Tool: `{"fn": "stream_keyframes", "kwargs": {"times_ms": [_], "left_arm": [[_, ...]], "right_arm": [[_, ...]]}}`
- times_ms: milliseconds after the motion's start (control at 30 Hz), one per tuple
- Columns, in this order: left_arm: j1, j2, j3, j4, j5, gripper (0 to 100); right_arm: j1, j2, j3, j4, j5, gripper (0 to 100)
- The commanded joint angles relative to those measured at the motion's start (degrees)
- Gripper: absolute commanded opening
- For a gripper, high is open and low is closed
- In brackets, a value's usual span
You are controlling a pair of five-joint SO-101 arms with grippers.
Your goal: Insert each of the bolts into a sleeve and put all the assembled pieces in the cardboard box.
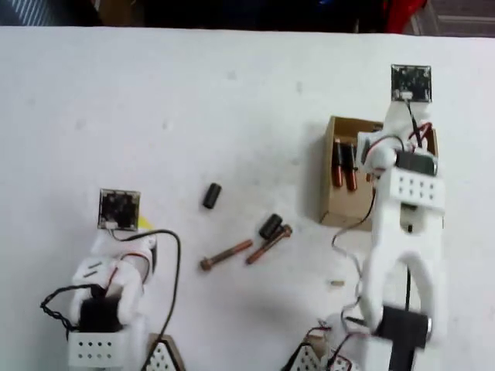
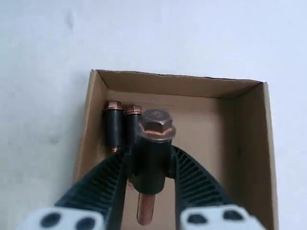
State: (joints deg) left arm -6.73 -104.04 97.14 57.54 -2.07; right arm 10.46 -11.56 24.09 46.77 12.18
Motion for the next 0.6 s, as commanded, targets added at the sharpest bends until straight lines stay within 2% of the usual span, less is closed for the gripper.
{"fn": "stream_keyframes", "kwargs": {"times_ms": [0,333,567], "left_arm": [[-0.31,-0.66,-0.09,2.81,-0.53,2],[-0.04,-0.66,-0.09,5.80,-0.53,2],[-0.04,-0.66,-0.09,5.80,-0.53,2]], "right_arm": [[1.19,7.60,-7.47,-1.27,3.78,1.8],[2.15,28.26,-20.57,-1.27,4.31,1.7],[1.80,34.42,-24.09,-1.19,4.40,2.2]]}}
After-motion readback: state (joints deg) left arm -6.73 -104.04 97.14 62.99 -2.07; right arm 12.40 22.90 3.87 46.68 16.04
